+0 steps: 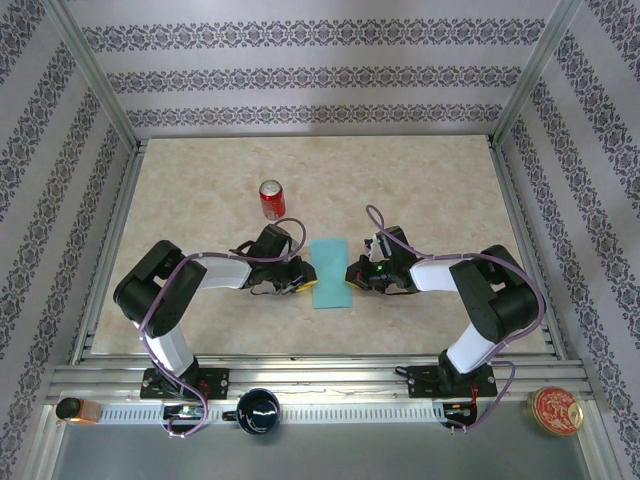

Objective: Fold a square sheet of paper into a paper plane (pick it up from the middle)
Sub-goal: Third fold the triangle at the center of the table.

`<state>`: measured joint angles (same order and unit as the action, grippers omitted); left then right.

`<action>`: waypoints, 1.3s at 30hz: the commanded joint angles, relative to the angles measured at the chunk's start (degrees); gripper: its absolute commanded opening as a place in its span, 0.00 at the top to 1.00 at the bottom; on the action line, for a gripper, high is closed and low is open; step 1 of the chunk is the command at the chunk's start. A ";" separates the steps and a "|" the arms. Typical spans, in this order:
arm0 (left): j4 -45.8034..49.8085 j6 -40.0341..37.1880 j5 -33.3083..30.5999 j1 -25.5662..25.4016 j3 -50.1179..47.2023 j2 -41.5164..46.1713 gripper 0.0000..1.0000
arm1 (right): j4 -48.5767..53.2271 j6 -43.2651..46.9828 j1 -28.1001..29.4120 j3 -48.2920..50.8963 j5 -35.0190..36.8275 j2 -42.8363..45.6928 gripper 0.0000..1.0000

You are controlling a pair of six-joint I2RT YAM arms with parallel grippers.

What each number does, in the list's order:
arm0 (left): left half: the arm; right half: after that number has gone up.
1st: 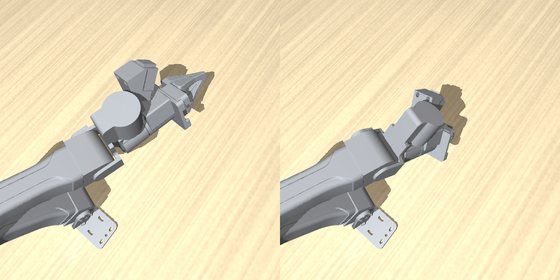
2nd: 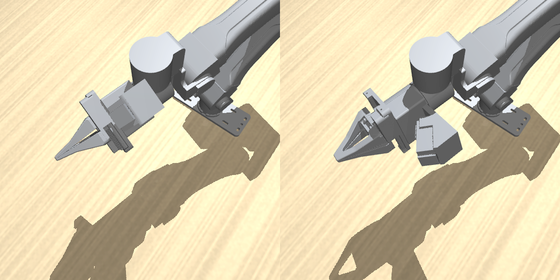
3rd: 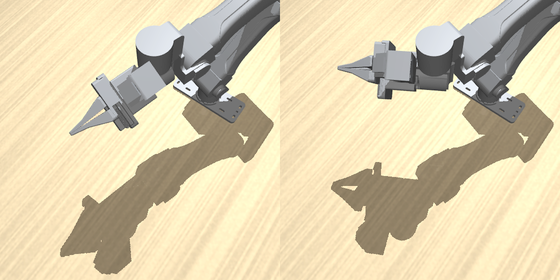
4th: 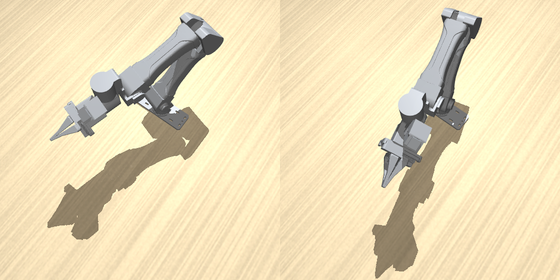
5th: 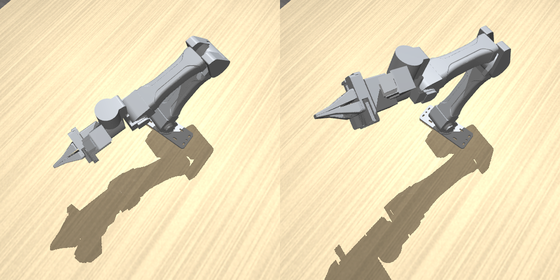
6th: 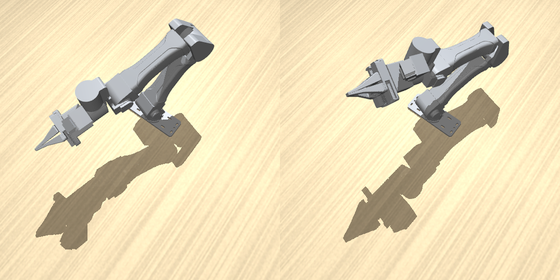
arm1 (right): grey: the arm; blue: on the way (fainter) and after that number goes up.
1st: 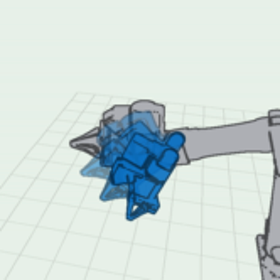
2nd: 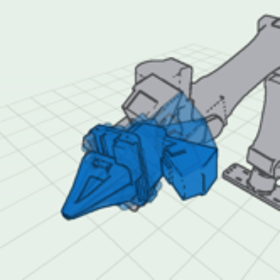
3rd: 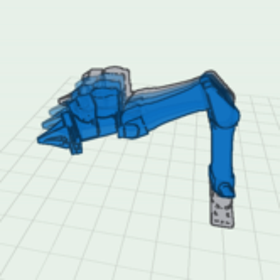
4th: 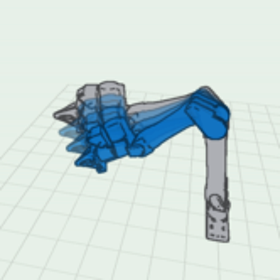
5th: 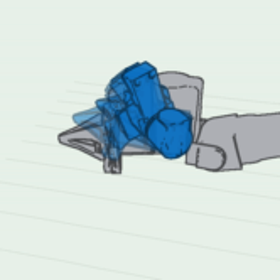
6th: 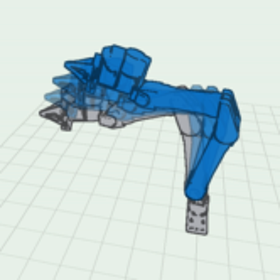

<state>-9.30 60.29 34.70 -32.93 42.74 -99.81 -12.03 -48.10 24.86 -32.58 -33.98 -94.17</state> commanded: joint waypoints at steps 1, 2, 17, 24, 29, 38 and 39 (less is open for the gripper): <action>-3.27 1.32 2.39 -0.30 -0.86 -0.17 0.79 | 6.47 0.14 -0.07 1.24 4.07 -1.82 0.96; -3.27 1.40 2.40 -0.30 -0.98 -0.12 0.79 | 6.49 0.14 -0.08 1.26 4.18 -1.81 0.96; -8.42 4.30 1.99 -0.30 -3.42 1.15 0.89 | 7.00 0.26 0.10 0.95 3.94 -1.36 0.95; -10.56 5.53 2.30 -0.30 -3.54 1.35 0.95 | 6.95 0.21 0.19 0.77 3.21 -0.42 0.93; -10.80 5.99 1.81 -0.30 -4.46 3.13 0.99 | 7.56 1.47 0.10 -1.11 1.33 1.18 0.88; -13.15 6.23 1.72 -0.30 -6.60 5.51 1.00 | 11.50 2.15 0.01 -0.53 5.74 11.53 0.73; -13.72 6.60 2.04 -0.32 -6.77 5.42 1.00 | 11.66 1.86 0.09 0.06 6.77 12.86 0.72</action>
<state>-19.66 65.87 36.23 -32.93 37.17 -95.29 -3.03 -46.96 24.88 -33.34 -30.57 -84.40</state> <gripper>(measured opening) 0.051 0.274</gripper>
